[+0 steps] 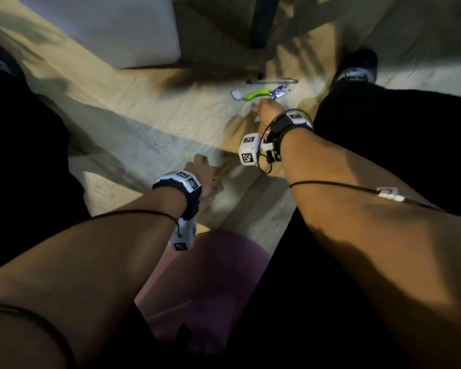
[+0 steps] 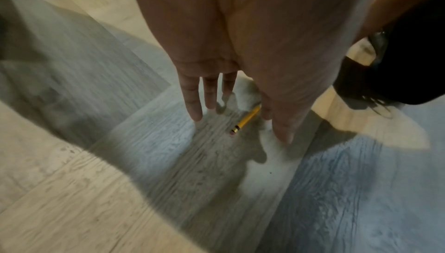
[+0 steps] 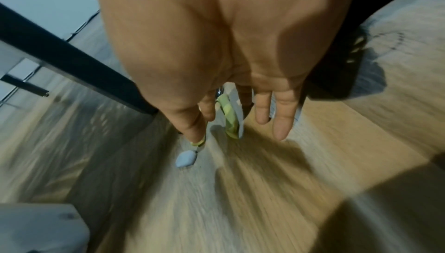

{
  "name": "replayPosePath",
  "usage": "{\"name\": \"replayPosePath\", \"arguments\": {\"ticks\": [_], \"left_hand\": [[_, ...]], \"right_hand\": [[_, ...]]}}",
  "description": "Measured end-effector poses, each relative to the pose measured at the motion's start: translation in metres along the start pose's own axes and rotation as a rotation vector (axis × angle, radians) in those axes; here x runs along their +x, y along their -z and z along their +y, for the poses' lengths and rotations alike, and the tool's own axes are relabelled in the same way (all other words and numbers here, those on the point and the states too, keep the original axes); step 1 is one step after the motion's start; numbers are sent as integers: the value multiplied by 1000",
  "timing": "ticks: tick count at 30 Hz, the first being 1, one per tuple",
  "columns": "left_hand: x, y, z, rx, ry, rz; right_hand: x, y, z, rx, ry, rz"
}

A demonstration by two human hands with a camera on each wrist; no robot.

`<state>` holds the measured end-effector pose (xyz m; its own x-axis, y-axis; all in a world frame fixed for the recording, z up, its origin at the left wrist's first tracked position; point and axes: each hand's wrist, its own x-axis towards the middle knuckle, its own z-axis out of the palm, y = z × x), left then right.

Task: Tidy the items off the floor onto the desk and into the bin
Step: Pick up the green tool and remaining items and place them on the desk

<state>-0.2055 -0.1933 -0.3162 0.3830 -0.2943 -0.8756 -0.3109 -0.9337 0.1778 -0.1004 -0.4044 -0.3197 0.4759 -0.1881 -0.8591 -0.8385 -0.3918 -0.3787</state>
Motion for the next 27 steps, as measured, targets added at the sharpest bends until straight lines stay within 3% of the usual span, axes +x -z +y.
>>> {"name": "replayPosePath", "arguments": {"ticks": [3, 7, 11, 15, 19, 27], "left_hand": [[7, -4, 11, -87, -45, -36], [25, -14, 16, -9, -57, -138], [57, -39, 6, 46, -121, -111], [30, -5, 7, 3, -83, -6], [26, 2, -10, 15, -49, 68], [28, -3, -36, -34, -41, 121]], "right_hand": [[26, -3, -2, -262, 22, 20], [26, 0, 1, -440, -28, 88], [8, -4, 11, -453, -43, 176], [-8, -41, 39, -401, 44, 164], [-16, -69, 55, -270, 26, 147], [-15, -63, 63, -341, 141, 317]]}}
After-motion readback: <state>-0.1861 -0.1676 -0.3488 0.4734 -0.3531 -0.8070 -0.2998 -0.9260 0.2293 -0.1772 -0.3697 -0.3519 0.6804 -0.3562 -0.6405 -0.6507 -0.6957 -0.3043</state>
